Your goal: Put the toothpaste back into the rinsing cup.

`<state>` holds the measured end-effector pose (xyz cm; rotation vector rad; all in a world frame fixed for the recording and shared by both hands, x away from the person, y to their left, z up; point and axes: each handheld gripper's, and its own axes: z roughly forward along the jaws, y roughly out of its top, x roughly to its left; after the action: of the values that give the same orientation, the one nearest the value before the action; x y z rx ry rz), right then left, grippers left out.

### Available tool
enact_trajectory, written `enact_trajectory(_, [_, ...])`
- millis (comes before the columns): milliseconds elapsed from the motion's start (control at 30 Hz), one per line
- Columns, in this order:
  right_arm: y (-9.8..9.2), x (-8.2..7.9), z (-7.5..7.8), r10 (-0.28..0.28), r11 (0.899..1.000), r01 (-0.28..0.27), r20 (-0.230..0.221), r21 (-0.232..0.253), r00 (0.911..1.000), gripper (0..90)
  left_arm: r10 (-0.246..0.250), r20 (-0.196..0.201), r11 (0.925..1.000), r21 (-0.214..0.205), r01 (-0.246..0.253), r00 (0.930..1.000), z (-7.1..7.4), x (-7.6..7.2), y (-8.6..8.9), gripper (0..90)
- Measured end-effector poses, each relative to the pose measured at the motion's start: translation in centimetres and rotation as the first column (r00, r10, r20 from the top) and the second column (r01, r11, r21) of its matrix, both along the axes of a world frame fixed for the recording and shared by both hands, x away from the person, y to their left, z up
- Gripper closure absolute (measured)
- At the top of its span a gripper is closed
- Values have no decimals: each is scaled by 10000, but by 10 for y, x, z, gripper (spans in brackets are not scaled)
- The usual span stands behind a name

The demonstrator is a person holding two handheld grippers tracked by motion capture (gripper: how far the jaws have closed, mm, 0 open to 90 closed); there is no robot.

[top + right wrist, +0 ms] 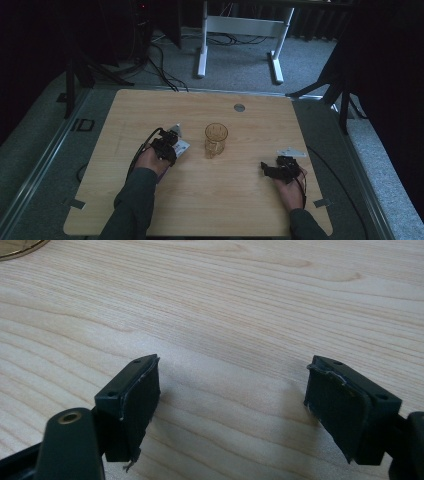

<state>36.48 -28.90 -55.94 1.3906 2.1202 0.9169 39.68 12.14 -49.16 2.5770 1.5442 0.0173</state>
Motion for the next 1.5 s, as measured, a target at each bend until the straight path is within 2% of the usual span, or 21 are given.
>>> enact_trajectory(233, [0, 0, 0, -1, 10000, 1, 1, -1, 10000, 217, 148, 477, 9995, -277, -135, 9988, 11, 0, 4, 733])
enact_trajectory(433, [0, 0, 0, 0, 10000, 0, 1, 0, 10000, 217, 517, 981, 9969, -638, -455, 9938, 20, 0, 12, 733])
enact_trajectory(733, [0, 0, 0, -1, 10000, 1, 2, -2, 10000, 217, 931, 1632, 9906, -1144, -749, 9822, 31, -2, 20, 734])
enact_trajectory(1100, [0, 0, 0, -1, 10000, 1, 1, -1, 10000, 217, 1195, 2166, 9826, -1658, -841, 9689, 40, -2, 25, 734])
enact_trajectory(1300, [0, 0, 0, 0, 10000, 0, 0, -2, 10000, 217, 1364, 2531, 9766, -1965, -871, 9578, 47, -2, 27, 734])
enact_trajectory(1500, [0, 0, 0, -1, 10000, 1, 3, 0, 10000, 217, 1492, 3026, 9701, -2293, -800, 9414, 51, -4, 28, 735])
